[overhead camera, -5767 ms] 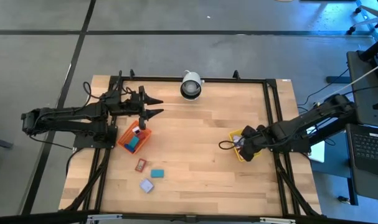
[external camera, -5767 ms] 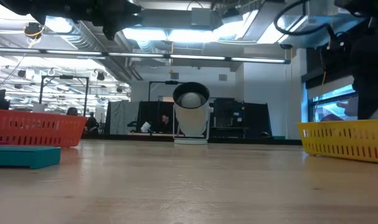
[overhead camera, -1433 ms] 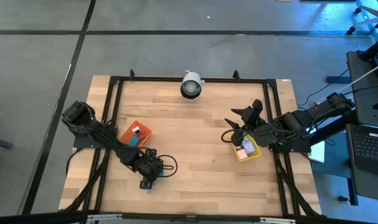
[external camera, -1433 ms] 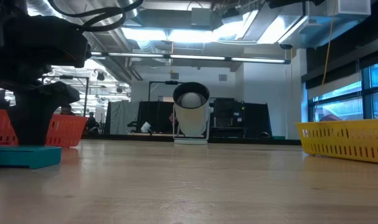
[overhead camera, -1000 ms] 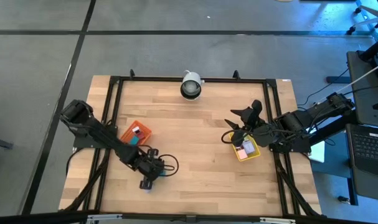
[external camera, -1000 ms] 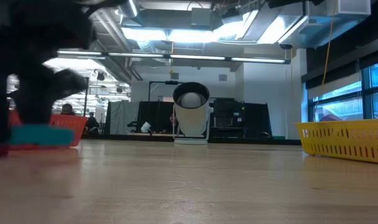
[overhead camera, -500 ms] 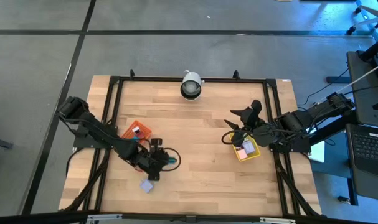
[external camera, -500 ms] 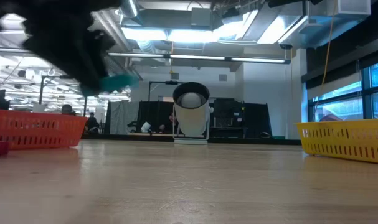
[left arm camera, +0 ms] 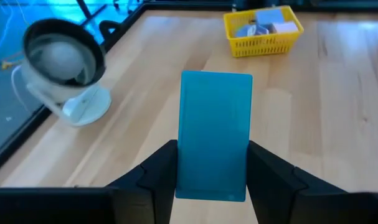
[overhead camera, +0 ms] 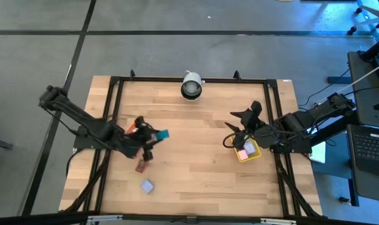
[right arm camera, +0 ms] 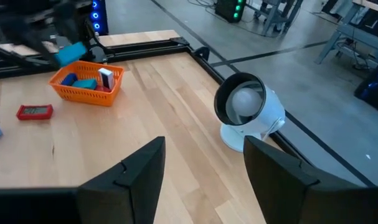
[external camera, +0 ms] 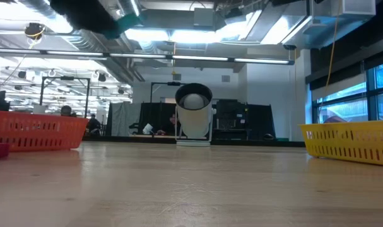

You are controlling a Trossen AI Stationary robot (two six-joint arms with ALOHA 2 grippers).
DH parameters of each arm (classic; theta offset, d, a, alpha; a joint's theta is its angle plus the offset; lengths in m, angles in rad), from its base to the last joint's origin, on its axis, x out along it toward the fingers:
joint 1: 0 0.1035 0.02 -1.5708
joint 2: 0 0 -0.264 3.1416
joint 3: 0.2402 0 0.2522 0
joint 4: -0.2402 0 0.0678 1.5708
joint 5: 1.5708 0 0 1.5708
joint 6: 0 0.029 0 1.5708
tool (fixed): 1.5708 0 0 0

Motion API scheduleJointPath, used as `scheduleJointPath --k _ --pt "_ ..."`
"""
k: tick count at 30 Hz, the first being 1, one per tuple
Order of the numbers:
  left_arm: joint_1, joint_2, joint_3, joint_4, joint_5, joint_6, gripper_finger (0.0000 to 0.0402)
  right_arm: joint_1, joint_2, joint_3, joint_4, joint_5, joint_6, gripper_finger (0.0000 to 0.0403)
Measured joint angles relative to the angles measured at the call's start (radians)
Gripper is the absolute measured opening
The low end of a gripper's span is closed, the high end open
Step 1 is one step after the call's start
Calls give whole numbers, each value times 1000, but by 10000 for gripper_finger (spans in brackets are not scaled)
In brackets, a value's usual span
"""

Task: Pick & Place Office items
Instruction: Put the light blue digital clock into the orange basket

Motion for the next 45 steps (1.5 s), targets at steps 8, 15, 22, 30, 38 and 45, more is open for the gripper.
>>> scheduleJointPath --k 8,15,22,30,38,45 --pt "0 -228 -165 30 4 -70 154 18 0 0 0 0 -5 216" --pt "-1 -317 -276 21 52 -130 156 18 0 0 0 1 -4 216" --pt "-2 -328 -299 -206 96 -434 154 18 0 0 1 1 12 217" --pt "0 -328 -298 -376 216 -660 155 18 5 0 14 1 22 217" --pt "0 -328 -298 -419 317 -804 154 18 59 0 22 -23 -4 217" --pt "0 -321 -298 -472 359 -891 154 18 83 0 75 90 -8 217"
